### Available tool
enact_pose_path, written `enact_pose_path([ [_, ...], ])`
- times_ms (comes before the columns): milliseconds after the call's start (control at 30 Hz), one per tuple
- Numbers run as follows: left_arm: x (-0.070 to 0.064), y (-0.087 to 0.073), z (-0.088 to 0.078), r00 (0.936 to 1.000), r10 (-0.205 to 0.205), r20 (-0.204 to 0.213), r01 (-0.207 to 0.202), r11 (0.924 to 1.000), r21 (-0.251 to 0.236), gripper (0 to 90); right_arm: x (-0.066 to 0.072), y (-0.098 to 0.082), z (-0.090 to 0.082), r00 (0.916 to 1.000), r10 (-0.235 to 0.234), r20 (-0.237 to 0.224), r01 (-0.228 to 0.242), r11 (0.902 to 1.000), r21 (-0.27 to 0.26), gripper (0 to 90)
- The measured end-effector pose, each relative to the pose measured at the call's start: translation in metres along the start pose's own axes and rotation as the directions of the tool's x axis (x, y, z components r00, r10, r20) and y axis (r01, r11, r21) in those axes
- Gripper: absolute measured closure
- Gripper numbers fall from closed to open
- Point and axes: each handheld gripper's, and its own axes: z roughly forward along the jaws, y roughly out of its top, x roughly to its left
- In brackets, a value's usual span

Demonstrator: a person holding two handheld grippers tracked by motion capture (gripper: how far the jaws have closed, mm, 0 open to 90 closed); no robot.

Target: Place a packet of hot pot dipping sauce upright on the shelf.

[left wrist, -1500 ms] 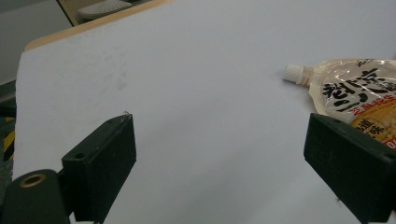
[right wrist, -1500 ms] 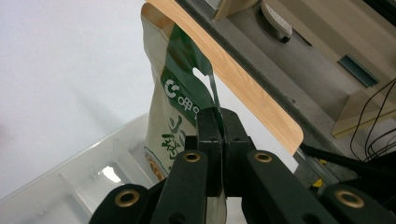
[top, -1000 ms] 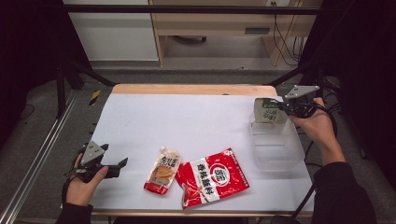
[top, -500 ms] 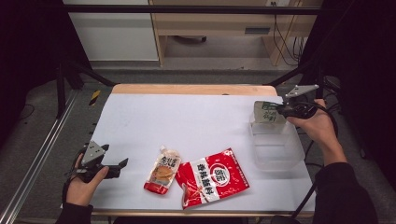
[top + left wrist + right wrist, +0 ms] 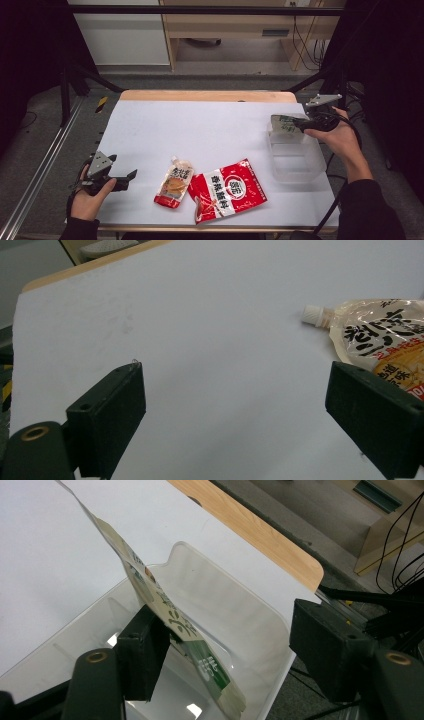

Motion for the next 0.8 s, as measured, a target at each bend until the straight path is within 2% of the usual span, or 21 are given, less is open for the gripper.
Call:
enact_pose_path([
  [100, 0.000, 0.000, 0.000, 1.0000, 0.000, 0.000, 0.000, 1.0000, -0.002, 9.4, 0.004, -0.002, -0.001, 1.0000, 0.005, -0.005, -0.005, 1.0000, -0.004, 28.6],
  [267, 0.000, 0.000, 0.000, 1.0000, 0.002, 0.002, -0.002, 1.0000, -0.004, 9.4, 0.012, -0.004, -0.005, 0.9999, -0.015, -0.003, 0.015, 0.9999, -0.004, 21.8],
  [467, -0.002, 0.001, 0.000, 0.9999, 0.010, 0.005, -0.010, 0.9999, -0.003, 9.4, 0.021, 0.003, -0.022, 0.9996, -0.016, 0.023, 0.017, 0.9974, -0.070, 15.9],
  [700, -0.007, 0.002, 0.003, 0.9993, 0.031, 0.019, -0.031, 0.9995, 0.009, 9.1, 0.047, 0.017, -0.049, 0.9978, -0.039, 0.054, 0.047, 0.9869, -0.154, 12.6],
  [800, -0.009, 0.002, 0.003, 0.9992, 0.033, 0.022, -0.034, 0.9994, 0.012, 8.9, 0.065, 0.024, -0.060, 0.9972, -0.059, 0.046, 0.068, 0.9772, -0.201, 11.8],
])
